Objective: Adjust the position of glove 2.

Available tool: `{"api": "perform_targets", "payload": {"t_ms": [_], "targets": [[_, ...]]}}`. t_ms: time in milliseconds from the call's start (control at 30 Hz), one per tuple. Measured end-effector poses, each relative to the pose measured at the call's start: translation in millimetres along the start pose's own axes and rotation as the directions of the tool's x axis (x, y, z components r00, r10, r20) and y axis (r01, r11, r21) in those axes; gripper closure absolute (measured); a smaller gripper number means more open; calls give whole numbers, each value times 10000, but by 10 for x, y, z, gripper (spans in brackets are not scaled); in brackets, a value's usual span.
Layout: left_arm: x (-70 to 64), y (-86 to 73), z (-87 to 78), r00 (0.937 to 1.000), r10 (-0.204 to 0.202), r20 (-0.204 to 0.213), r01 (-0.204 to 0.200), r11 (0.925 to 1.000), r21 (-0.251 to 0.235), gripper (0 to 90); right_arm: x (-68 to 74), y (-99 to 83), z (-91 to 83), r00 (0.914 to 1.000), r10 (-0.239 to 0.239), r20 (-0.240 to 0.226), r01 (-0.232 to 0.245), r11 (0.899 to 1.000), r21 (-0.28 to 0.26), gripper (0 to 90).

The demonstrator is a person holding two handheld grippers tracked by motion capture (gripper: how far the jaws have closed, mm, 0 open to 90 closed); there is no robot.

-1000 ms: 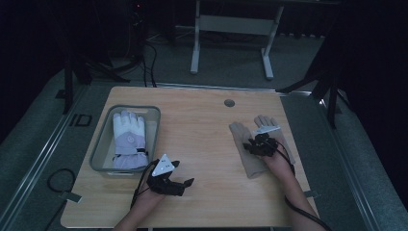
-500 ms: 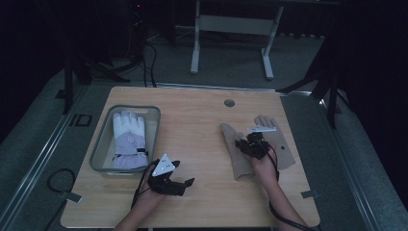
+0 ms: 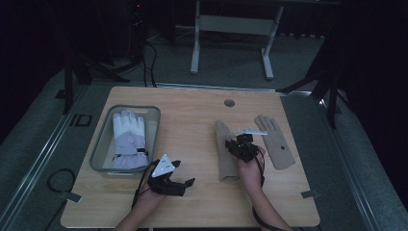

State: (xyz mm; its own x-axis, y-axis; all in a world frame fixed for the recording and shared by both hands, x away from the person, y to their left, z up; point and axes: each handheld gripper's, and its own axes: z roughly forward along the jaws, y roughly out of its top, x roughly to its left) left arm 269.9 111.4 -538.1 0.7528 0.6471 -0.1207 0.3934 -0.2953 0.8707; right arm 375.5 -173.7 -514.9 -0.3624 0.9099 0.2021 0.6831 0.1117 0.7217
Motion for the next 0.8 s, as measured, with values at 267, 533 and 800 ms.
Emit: {"api": "perform_targets", "payload": {"t_ms": [267, 533, 800], "targets": [[-3, -12, 15, 10000, 36, 51, -36, 10000, 73, 143, 2, -256, 222, 9995, -202, 225, 190, 9986, 490, 684], [-8, -17, 15, 10000, 48, 68, -48, 10000, 75, 143, 8, -219, 133, 9979, -635, 145, 629, 9972, 401, 600], [-4, -29, 24, 10000, 58, 62, -59, 9999, 90, 143, -178, -101, -129, 9833, -1808, 214, 1811, 9834, -89, 529]]}}
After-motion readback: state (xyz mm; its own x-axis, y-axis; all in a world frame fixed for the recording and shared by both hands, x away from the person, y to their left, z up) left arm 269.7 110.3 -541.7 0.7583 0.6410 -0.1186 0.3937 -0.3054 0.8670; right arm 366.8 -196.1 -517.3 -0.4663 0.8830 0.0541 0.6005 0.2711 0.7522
